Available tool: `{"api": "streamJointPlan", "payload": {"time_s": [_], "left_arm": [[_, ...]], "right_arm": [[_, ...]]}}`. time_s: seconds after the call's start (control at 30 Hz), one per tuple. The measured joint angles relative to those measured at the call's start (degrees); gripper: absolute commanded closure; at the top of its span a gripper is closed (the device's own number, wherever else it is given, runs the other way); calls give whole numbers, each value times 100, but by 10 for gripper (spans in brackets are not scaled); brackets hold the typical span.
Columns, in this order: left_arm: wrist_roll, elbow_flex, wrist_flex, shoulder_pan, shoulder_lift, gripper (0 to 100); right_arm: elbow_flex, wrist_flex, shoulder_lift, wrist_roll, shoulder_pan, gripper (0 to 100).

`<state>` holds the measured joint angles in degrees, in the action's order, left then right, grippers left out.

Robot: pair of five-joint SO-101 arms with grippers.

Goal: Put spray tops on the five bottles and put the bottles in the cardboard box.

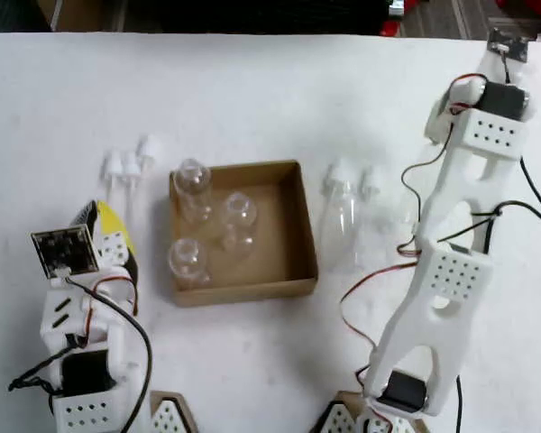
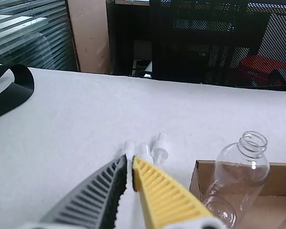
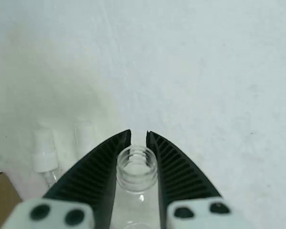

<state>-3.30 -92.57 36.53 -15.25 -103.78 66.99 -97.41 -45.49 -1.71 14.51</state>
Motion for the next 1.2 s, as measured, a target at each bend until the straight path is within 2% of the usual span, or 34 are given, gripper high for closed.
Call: {"api": "streamJointPlan", "payload": {"time_s": [0.27, 0.63, 0.97, 1.2], "left_arm": [[0, 0, 0, 0, 0, 972], [0, 0, 0, 0, 0, 972], [0, 0, 0, 0, 0, 972], [0, 0, 0, 0, 0, 972]], "right_arm": [[-2048, 0, 1574, 0, 0, 984], [-3191, 0, 3095, 0, -88, 984], [-4325, 44, 4299, 431, -1248, 984], [-5521, 624, 5547, 484, -1899, 984]]}}
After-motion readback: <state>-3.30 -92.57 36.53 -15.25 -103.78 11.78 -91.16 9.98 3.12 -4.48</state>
